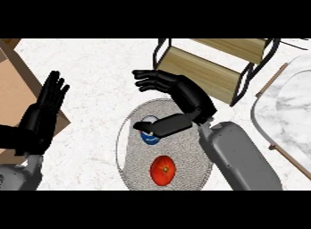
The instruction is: Pick the can from the placemat and place it in the tiered shelf
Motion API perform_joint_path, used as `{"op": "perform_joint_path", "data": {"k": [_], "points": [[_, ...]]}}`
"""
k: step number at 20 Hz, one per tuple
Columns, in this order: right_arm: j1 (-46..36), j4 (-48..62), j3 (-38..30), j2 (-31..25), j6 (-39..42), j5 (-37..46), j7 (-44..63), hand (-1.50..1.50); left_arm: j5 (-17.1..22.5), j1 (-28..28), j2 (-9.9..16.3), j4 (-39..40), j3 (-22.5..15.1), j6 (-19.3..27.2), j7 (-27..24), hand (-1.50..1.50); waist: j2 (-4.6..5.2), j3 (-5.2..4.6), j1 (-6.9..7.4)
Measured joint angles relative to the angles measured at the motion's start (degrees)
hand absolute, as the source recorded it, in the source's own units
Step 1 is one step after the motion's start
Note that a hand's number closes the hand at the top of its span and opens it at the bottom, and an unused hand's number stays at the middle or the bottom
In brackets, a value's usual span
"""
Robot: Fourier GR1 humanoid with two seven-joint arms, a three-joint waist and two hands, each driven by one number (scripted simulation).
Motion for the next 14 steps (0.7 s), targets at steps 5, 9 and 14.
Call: {"op": "perform_joint_path", "data": {"k": [5,9,14], "points": [[-10.85,6.62,-1.14,0.44,13.18,-6.37,0.59,-1.50,-0.65,-0.30,0.13,0.13,0.74,1.70,2.44,0.00,-0.15,0.02,-1.52],[-18.52,8.78,0.48,-3.79,23.43,-5.80,2.14,-1.50,-1.26,-0.51,-0.08,-0.18,0.82,2.97,4.05,0.00,-0.40,0.01,-2.36],[-26.79,7.53,4.93,-7.30,31.61,-1.44,5.66,-1.50,-1.71,0.54,-0.26,0.12,1.21,3.32,3.90,0.00,-0.81,-0.05,-3.29]]}}
